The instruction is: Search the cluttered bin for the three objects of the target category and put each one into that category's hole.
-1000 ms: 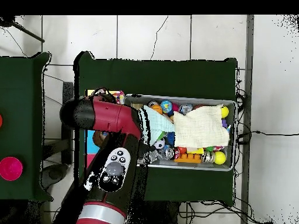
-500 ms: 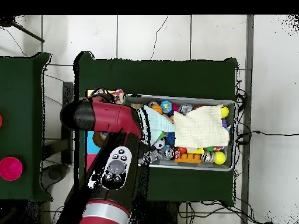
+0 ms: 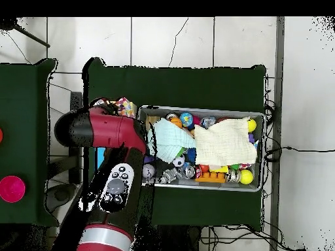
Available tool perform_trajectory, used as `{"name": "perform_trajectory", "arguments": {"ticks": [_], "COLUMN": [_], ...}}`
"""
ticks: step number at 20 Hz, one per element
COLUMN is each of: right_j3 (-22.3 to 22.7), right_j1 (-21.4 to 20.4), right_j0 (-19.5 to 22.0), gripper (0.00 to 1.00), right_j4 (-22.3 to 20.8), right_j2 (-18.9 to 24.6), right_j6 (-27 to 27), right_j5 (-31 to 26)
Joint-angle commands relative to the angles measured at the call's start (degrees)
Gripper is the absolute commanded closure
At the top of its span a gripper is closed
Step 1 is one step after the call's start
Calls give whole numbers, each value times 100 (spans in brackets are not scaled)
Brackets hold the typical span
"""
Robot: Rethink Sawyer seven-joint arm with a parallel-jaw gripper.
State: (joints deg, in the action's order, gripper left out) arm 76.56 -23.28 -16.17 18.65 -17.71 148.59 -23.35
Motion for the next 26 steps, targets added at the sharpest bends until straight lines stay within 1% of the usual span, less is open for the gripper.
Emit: {"name": "perform_trajectory", "arguments": {"ticks": [1, 4, 5, 8, 11, 12, 13, 17, 19, 26], "right_j3": [579, 876, 1041, 1487, 1800, 1867, 1886, 1976, 2011, 2001], "right_j1": [571, 482, 408, 226, 119, 93, 75, 21, 14, 62], "right_j0": [-85, -178, -137, 59, 321, 370, 385, 624, 652, 790], "gripper": [100, 100, 100, 100, 100, 100, 100, 100, 100, 100], "right_j4": [24, -61, -93, -290, -510, -563, -613, -805, -884, -1239], "right_j2": [861, 794, 853, 1032, 1195, 1206, 1175, 1324, 1336, 1389], "right_j6": [487, 492, 426, 126, -126, -130, -151, -394, -353, -384], "right_j5": [-677, -518, -400, -9, 407, 517, 535, 594, 653, 579]}}
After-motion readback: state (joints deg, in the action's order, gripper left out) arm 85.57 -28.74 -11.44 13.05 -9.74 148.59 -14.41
